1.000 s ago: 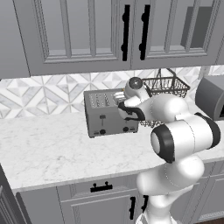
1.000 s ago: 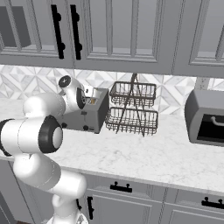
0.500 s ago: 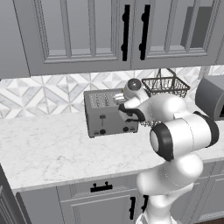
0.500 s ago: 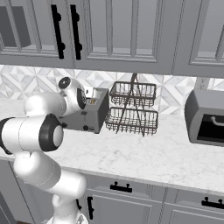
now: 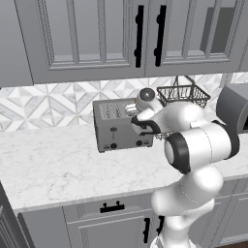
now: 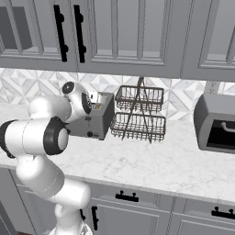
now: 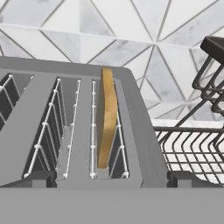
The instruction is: Start the toaster. Once the lever pops up, take the bread to the plate on the dining counter.
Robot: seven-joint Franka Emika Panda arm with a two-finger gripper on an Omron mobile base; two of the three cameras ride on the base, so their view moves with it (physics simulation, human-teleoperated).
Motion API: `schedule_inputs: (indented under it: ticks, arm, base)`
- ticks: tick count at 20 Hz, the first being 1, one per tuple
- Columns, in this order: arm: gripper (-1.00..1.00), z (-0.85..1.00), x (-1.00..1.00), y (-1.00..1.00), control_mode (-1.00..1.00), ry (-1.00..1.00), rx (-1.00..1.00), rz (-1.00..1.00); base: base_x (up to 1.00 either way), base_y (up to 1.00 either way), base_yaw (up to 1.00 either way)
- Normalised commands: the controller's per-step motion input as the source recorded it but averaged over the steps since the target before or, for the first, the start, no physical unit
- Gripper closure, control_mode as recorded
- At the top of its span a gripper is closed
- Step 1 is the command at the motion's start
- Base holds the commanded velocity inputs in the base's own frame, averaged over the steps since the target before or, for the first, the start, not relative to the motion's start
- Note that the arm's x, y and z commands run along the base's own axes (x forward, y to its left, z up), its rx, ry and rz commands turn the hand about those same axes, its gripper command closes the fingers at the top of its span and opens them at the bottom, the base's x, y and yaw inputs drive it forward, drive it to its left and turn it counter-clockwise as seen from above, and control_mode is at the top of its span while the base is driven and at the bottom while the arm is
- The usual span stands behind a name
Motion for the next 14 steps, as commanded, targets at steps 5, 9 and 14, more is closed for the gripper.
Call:
schedule_inputs:
  ticks: [5,9,14]
  arm:
    - [-1.0,-0.01,0.12,0.0,-1.0,0.0,0.0,0.0]
    - [-1.0,-0.04,0.13,0.0,-1.0,0.0,0.0,0.0]
    - [-1.0,-0.07,0.13,0.0,-1.0,0.0,0.0,0.0]
  base:
    - [0.0,0.0,0.0]
    - [0.0,0.0,0.0]
    - [0.0,0.0,0.0]
